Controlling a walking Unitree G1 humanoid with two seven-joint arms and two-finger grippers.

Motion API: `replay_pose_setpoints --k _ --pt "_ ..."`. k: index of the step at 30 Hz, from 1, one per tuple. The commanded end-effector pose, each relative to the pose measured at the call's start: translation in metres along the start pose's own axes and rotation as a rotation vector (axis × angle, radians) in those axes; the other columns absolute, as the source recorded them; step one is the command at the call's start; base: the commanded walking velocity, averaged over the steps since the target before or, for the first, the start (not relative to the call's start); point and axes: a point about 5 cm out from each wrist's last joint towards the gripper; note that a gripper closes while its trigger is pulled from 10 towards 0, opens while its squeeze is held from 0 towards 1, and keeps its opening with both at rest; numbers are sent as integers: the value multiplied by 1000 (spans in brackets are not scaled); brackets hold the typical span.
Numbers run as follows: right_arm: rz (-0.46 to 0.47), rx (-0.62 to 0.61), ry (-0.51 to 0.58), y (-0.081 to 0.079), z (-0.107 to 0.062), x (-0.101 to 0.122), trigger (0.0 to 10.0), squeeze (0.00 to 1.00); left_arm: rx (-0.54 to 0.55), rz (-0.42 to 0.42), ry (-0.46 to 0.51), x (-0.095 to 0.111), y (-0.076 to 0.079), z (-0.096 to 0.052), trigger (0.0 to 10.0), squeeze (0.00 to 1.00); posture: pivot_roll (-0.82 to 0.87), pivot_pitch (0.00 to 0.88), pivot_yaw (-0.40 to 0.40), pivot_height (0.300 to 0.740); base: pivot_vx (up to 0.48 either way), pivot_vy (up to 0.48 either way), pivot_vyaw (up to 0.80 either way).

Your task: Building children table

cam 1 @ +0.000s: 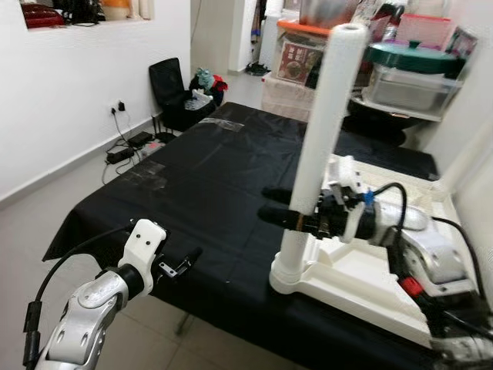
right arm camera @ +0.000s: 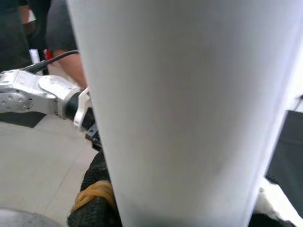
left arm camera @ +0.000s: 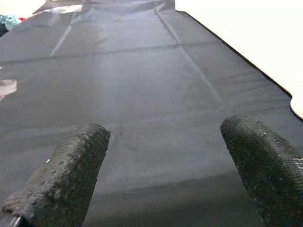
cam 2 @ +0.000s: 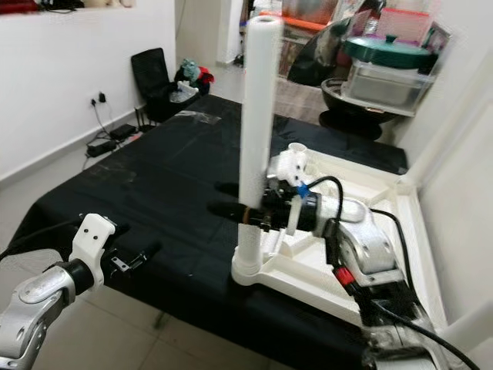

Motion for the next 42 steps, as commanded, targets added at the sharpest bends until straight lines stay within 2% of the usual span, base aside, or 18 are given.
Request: replay_pose_setpoints --k 1,3,18,23,37,40,41,42 --pt "75 69 -34 -4 10 -17 0 0 -5 -3 2 2 2 0 10000 0 136 0 -146 740 0 0 0" --pt "92 113 -25 -6 21 -20 0 0 5 -6 -12 -1 1 -1 10000 0 143 0 -153 740 0 0 0" --pt "182 176 37 3 36 -29 0 0 23 -46 -37 -8 3 3 10000 0 145 0 -155 740 0 0 0" --pt "210 242 10 1 49 -39 0 0 29 -54 -45 -9 4 3 10000 0 163 0 -164 740 0 0 0" --pt "195 257 3 2 55 -46 0 0 45 -58 -53 -11 2 0 10000 0 163 0 -160 740 0 0 0" --pt "179 232 -9 0 54 -51 0 0 46 -58 -54 -11 2 0 10000 0 159 0 -157 740 0 0 0" --pt "145 155 -32 0 54 -60 0 0 49 -57 -56 -11 1 1 10000 0 151 0 -152 740 0 0 0" --pt "145 155 -32 0 54 -60 0 0 49 -57 -56 -11 1 1 10000 0 151 0 -152 740 0 0 0"
Point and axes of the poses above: a point about 5 cm out from each wrist's last joint towards the gripper, its own z axis pointing out of the wrist towards the gripper, its own x axis along the axis of the wrist's last joint, y = z × x, and after that the axes turned 14 degrees about z, right-handed
